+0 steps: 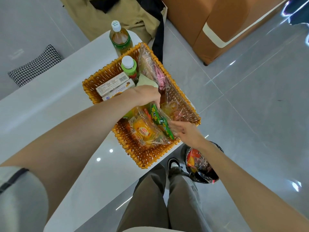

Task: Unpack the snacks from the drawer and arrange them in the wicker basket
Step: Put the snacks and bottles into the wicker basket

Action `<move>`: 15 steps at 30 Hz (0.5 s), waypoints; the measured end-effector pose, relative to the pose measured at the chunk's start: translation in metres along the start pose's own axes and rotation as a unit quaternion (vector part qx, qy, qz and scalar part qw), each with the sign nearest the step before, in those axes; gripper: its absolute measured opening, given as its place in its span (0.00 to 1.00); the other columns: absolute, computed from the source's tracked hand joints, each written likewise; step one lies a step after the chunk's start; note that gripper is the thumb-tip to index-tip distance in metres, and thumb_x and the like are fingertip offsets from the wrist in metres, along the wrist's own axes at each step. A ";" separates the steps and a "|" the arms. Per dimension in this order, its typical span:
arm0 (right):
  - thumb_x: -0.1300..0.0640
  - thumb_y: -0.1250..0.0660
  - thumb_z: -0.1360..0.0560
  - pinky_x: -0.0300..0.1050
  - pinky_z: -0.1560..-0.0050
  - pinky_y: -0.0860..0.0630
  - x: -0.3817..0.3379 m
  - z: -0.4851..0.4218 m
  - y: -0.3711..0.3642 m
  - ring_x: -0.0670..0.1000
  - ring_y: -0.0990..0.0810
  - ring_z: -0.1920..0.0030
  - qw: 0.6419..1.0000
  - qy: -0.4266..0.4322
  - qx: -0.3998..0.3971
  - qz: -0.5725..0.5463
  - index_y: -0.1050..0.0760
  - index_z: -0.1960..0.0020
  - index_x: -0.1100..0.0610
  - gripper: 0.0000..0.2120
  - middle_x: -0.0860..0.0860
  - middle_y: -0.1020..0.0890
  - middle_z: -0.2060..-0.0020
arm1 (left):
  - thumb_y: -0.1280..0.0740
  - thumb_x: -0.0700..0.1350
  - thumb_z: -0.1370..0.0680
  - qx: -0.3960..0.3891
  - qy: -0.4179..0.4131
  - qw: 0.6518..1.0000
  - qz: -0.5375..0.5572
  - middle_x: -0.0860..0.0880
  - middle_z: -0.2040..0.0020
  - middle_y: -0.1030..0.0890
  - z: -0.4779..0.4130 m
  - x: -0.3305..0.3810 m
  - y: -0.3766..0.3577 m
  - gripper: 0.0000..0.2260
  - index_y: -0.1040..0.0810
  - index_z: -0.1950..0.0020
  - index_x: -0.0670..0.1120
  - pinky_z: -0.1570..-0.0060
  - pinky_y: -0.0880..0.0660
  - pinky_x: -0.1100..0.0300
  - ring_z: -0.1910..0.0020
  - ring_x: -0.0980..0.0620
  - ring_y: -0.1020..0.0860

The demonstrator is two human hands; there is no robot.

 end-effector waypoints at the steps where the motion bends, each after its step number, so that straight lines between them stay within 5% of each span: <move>1: 0.77 0.43 0.26 0.49 0.30 0.31 0.002 0.000 -0.003 0.50 0.30 0.29 1.000 -0.001 -0.014 -0.003 0.35 0.26 0.54 0.32 0.52 0.29 0.29 | 0.39 0.45 0.25 -0.010 -0.003 1.000 0.006 0.44 0.44 0.21 0.006 0.004 0.002 0.17 0.21 0.39 0.46 0.53 0.27 0.55 0.46 0.44 0.23; 4: 0.80 0.41 0.30 0.49 0.27 0.36 -0.002 -0.001 -0.009 0.52 0.36 0.26 0.997 0.004 -0.066 0.027 0.40 0.24 0.56 0.39 0.53 0.33 0.26 | 0.38 0.38 0.23 -0.008 -0.008 1.000 0.012 0.42 0.36 0.24 0.014 0.010 0.006 0.18 0.25 0.33 0.46 0.51 0.29 0.56 0.40 0.43 0.25; 6: 0.78 0.38 0.30 0.53 0.27 0.37 -0.006 0.001 -0.010 0.55 0.38 0.25 0.993 -0.005 -0.096 0.063 0.42 0.23 0.56 0.40 0.54 0.35 0.26 | 0.38 0.29 0.25 0.015 -0.018 1.000 -0.014 0.45 0.28 0.31 0.027 0.015 0.008 0.31 0.34 0.25 0.52 0.46 0.29 0.56 0.33 0.45 0.30; 8: 0.73 0.35 0.28 0.49 0.29 0.35 -0.012 0.007 -0.007 0.55 0.36 0.27 0.993 -0.013 -0.094 0.074 0.42 0.23 0.57 0.37 0.53 0.34 0.26 | 0.38 0.25 0.28 0.117 -0.063 0.990 -0.045 0.49 0.24 0.38 0.047 0.023 0.014 0.39 0.41 0.23 0.53 0.40 0.29 0.56 0.29 0.48 0.35; 10: 0.65 0.34 0.25 0.44 0.36 0.32 -0.022 0.009 0.006 0.55 0.30 0.31 0.996 -0.001 -0.034 0.079 0.41 0.24 0.56 0.33 0.53 0.32 0.28 | 0.35 0.28 0.29 0.210 -0.077 0.975 0.000 0.48 0.28 0.36 0.072 0.022 0.012 0.33 0.37 0.26 0.47 0.35 0.31 0.52 0.30 0.48 0.36; 12: 0.60 0.36 0.22 0.41 0.50 0.23 -0.033 0.006 0.016 0.52 0.18 0.48 0.996 0.012 0.032 0.076 0.40 0.24 0.53 0.28 0.53 0.27 0.32 | 0.34 0.35 0.27 0.182 -0.071 0.979 -0.056 0.48 0.30 0.35 0.087 0.022 -0.022 0.27 0.35 0.28 0.45 0.27 0.42 0.51 0.29 0.48 0.38; 14: 0.59 0.39 0.21 0.38 0.67 0.23 -0.042 -0.002 0.017 0.48 0.21 0.68 0.996 0.010 0.057 0.069 0.40 0.24 0.52 0.27 0.55 0.24 0.36 | 0.31 0.41 0.27 0.123 -0.092 0.978 -0.145 0.50 0.26 0.37 0.095 0.032 -0.062 0.32 0.40 0.25 0.48 0.25 0.56 0.48 0.25 0.49 0.44; 15: 0.58 0.39 0.21 0.38 0.67 0.24 -0.046 -0.007 0.015 0.48 0.21 0.68 0.996 0.010 0.062 0.067 0.40 0.24 0.52 0.27 0.56 0.25 0.34 | 0.30 0.42 0.27 0.100 -0.100 0.975 -0.173 0.51 0.25 0.39 0.094 0.035 -0.077 0.35 0.42 0.23 0.49 0.26 0.58 0.45 0.25 0.49 0.45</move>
Point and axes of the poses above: each hand's wrist, its own z-axis away from the middle knuckle, its own y-axis out of the back of the hand, x = y × z, the point moved 10 cm from there along -z, towards the middle knuckle
